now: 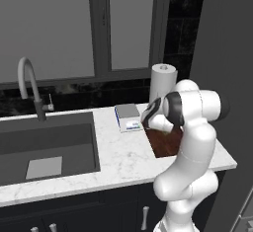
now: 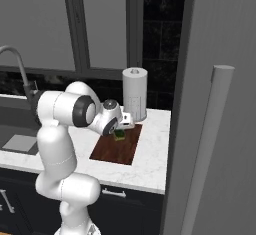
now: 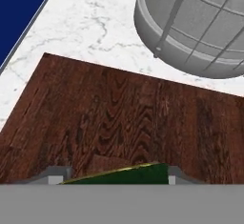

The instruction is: Pick up the sponge from the counter and clean the cutting board by briefly scrubbing or pressing down on the cutting board. Once finished, release the sponge.

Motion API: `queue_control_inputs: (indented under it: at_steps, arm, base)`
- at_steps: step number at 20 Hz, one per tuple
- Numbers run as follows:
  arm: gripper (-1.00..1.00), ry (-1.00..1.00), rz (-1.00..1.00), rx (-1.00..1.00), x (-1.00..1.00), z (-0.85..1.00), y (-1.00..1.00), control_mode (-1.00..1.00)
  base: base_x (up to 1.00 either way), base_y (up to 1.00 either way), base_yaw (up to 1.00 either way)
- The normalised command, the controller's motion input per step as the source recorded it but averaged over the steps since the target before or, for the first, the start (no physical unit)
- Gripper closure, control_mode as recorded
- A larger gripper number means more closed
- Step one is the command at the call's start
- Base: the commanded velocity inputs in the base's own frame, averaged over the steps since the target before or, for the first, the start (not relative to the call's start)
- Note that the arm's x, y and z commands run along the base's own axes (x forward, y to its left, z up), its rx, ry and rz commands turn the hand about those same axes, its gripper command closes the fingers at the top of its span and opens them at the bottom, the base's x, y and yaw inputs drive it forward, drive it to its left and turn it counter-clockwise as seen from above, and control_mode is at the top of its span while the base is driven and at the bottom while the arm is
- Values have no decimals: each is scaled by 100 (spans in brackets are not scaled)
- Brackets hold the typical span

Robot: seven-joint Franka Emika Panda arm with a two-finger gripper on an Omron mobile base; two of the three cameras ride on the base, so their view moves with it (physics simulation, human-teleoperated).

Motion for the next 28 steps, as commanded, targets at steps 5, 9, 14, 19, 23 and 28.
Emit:
queue_control_inputs:
  at_steps: [5,9,14,19,23,28]
  arm:
    - [100,0,-4,2,-60,-9,-7,-100]
    - [100,3,-2,4,-63,-1,-5,-100]
    - [100,8,-1,4,-48,0,-4,-100]
    - [100,6,0,3,-7,0,0,-100]
    - [100,2,0,1,11,0,-2,-100]
    - [100,3,0,0,52,0,-7,-100]
  base:
    - [0,0,0]
    - [0,0,0]
    - [0,0,0]
    - [0,0,0]
    - [0,0,0]
    - [0,0,0]
